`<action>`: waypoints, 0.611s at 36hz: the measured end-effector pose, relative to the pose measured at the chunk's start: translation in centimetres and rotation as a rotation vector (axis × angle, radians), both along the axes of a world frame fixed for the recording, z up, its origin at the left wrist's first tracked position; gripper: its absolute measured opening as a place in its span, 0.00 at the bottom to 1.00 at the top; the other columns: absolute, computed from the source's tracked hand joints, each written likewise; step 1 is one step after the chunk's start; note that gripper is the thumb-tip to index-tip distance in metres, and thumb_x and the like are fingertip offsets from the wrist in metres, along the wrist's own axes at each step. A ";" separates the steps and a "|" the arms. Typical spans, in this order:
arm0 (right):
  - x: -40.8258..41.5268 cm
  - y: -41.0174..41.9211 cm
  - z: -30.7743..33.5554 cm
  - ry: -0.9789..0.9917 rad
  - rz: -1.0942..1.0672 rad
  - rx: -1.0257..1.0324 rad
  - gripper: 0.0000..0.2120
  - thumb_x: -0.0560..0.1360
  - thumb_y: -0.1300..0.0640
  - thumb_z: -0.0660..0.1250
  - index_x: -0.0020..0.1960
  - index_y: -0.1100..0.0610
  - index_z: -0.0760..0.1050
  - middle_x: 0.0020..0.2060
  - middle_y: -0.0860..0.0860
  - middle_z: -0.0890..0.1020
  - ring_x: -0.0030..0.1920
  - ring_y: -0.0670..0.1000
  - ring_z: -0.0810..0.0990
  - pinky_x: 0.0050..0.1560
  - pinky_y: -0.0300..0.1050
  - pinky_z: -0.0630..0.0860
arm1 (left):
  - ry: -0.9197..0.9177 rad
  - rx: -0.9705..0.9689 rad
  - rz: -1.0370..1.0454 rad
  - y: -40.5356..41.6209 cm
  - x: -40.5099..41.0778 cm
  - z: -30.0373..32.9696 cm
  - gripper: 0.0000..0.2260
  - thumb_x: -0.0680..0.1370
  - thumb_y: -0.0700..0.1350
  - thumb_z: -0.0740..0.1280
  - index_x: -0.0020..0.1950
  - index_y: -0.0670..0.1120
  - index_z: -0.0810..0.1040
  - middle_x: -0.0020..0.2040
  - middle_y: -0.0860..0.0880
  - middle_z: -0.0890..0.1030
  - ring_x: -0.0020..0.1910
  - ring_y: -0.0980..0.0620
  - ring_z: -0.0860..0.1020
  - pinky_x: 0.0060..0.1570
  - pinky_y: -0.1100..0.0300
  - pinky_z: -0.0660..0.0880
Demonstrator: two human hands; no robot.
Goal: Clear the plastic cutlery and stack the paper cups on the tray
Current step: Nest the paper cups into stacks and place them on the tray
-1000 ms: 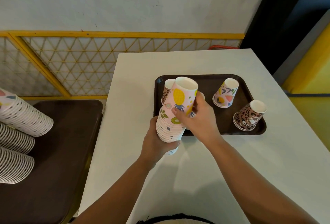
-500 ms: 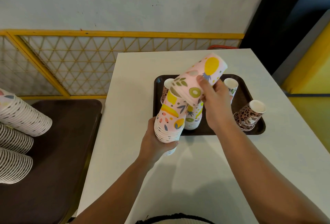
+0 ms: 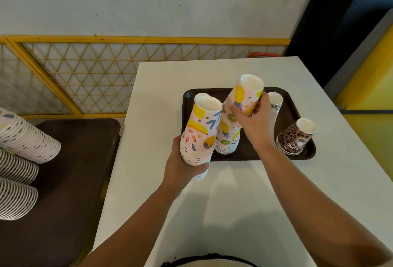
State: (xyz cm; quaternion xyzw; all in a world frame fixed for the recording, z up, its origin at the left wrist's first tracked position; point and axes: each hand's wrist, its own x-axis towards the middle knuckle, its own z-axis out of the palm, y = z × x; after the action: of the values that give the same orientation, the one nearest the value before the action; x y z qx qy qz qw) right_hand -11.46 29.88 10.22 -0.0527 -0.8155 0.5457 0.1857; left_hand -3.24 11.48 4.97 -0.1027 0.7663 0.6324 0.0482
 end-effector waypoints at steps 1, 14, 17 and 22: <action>0.0 0.0 -0.4 -0.023 0.008 0.010 0.32 0.65 0.47 0.75 0.64 0.55 0.67 0.55 0.49 0.78 0.55 0.47 0.78 0.54 0.43 0.77 | 0.003 -0.001 -0.002 0.0 0.0 0.1 0.33 0.57 0.46 0.78 0.55 0.62 0.67 0.53 0.61 0.79 0.53 0.61 0.77 0.46 0.65 0.74; 3.7 -2.1 2.0 0.128 0.269 0.017 0.29 0.69 0.42 0.67 0.66 0.52 0.67 0.59 0.47 0.75 0.58 0.42 0.76 0.55 0.37 0.74 | 0.050 -0.097 -0.018 0.4 -0.3 0.3 0.35 0.61 0.41 0.80 0.59 0.59 0.65 0.53 0.60 0.78 0.54 0.56 0.77 0.48 0.64 0.74; 4.3 -2.9 2.6 -0.063 0.457 0.059 0.29 0.67 0.47 0.73 0.65 0.44 0.65 0.54 0.36 0.75 0.55 0.36 0.75 0.52 0.28 0.73 | 0.071 -0.116 -0.020 0.7 -0.5 0.3 0.36 0.60 0.42 0.81 0.59 0.59 0.65 0.52 0.61 0.78 0.53 0.59 0.77 0.46 0.68 0.73; 4.2 -3.1 2.2 -0.122 0.445 0.079 0.24 0.68 0.55 0.74 0.58 0.44 0.65 0.47 0.34 0.74 0.48 0.37 0.76 0.44 0.20 0.70 | 0.109 -0.133 -0.038 1.0 -0.8 0.3 0.35 0.62 0.40 0.80 0.61 0.55 0.65 0.55 0.57 0.77 0.54 0.56 0.76 0.47 0.69 0.73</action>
State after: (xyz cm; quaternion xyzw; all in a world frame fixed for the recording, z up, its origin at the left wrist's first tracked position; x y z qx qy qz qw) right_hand -7.25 26.81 12.42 0.1030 -0.8375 0.5365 0.0130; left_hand -4.09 12.52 5.28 -0.0565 0.8098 0.5838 0.0115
